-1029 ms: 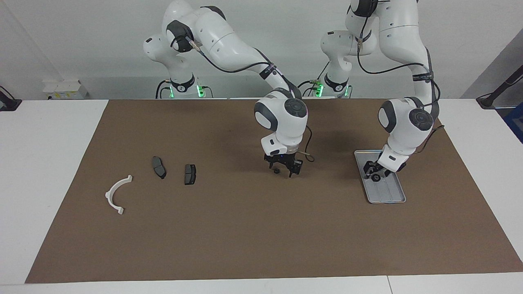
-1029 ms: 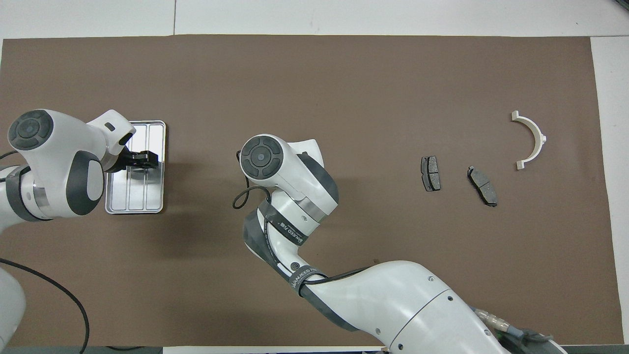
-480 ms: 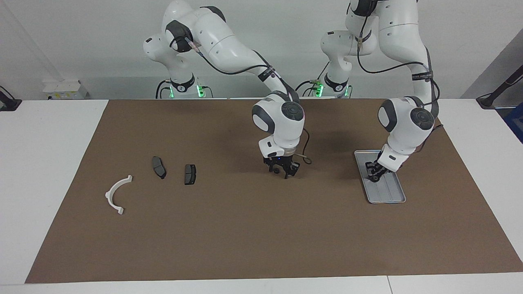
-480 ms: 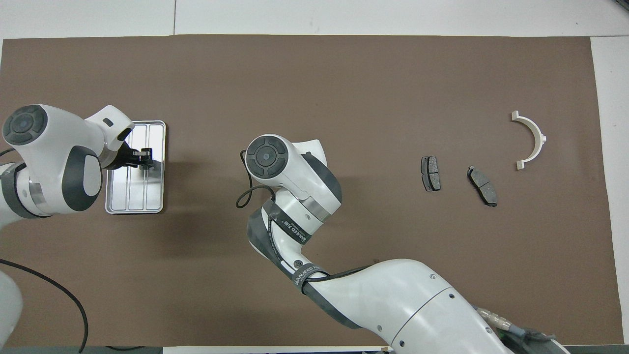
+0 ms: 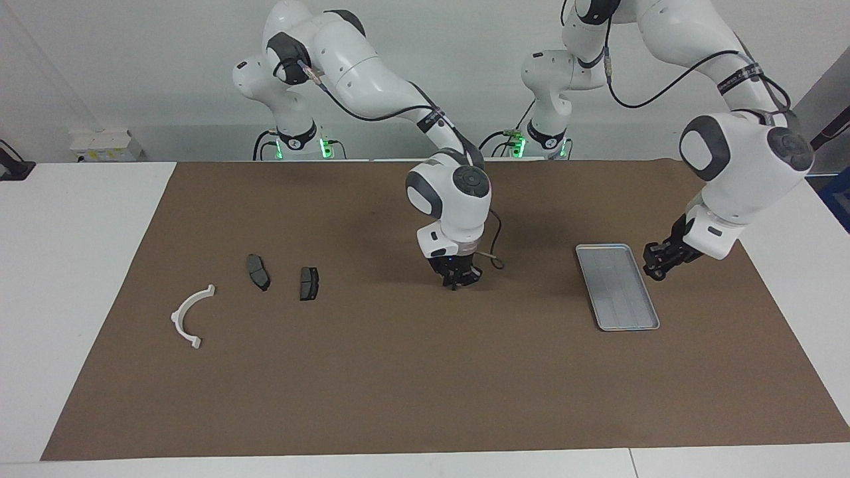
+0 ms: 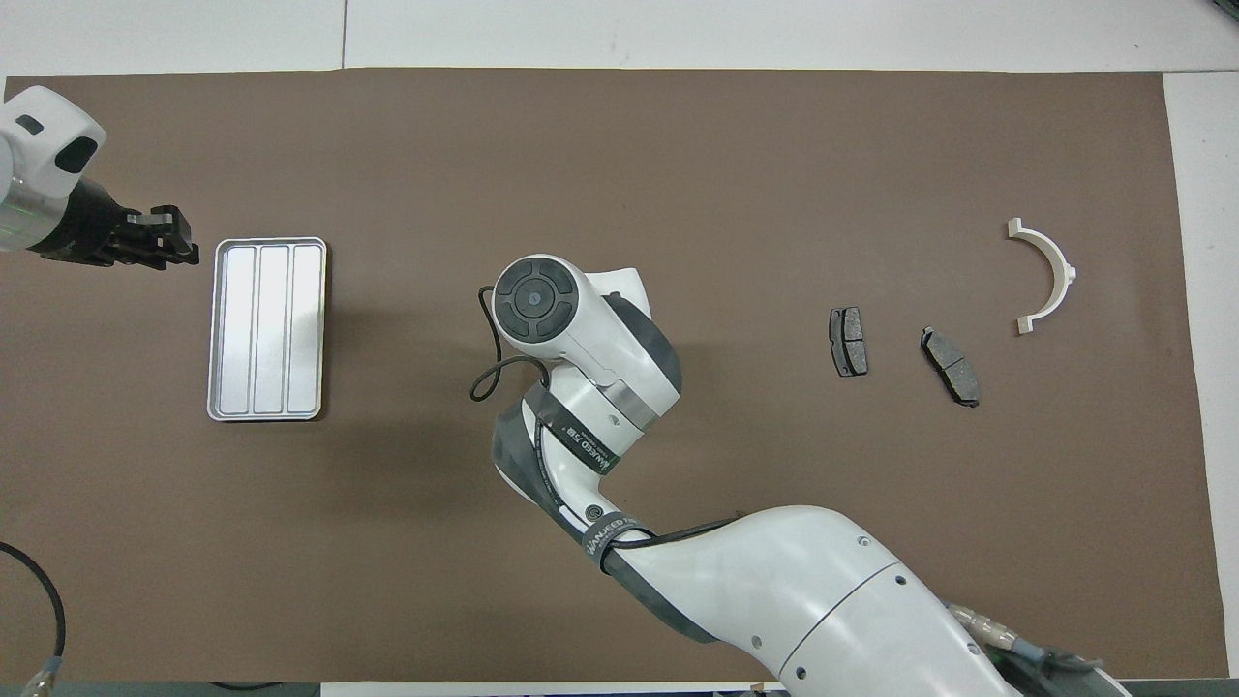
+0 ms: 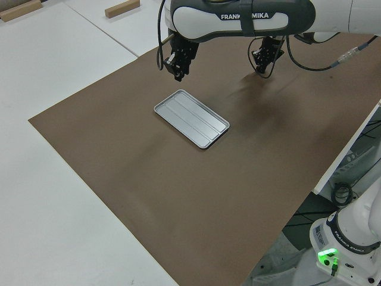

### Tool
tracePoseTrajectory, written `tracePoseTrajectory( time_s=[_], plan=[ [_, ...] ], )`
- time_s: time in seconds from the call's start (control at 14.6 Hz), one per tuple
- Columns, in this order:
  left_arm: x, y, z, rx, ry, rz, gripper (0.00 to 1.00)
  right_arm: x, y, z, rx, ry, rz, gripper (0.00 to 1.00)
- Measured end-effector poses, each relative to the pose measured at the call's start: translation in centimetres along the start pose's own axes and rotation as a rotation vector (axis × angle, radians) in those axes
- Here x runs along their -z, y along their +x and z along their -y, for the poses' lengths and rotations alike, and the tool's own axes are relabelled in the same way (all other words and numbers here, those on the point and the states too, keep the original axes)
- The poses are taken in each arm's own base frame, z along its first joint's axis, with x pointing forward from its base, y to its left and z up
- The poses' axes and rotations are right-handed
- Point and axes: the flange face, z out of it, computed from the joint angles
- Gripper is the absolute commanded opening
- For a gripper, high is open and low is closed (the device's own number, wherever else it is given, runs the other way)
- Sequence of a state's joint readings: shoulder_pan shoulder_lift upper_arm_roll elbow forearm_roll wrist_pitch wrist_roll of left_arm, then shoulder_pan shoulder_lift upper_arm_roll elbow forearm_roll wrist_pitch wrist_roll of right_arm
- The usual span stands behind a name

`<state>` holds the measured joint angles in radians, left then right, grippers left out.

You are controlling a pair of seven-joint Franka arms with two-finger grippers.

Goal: Place bearing gear from tray to pile

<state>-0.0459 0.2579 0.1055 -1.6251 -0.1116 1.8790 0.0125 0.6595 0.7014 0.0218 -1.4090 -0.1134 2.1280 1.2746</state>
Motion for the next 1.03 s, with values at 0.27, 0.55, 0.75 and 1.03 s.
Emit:
tracePoseTrajectory(
  time_s=[0.27,0.55,0.75,1.03],
  plan=[
    [1.2,-0.2,-1.8,0.011,-0.034,0.002,0.00,1.0,2.0,-1.3,0.025,-0.067,0.017,0.00],
    [1.2,-0.3,-2.2,0.036,-0.037,0.009,0.00,10.3,12.2,-8.2,0.209,-0.093,0.065,0.00],
    [0.6,-1.8,-11.1,0.124,-0.023,0.037,0.00,16.2,21.2,-17.4,0.393,-0.074,0.093,0.00],
    [-1.2,-9.5,-30.4,0.197,0.018,0.036,0.00,15.0,30.1,-26.9,0.622,-0.042,0.082,0.00]
  ],
)
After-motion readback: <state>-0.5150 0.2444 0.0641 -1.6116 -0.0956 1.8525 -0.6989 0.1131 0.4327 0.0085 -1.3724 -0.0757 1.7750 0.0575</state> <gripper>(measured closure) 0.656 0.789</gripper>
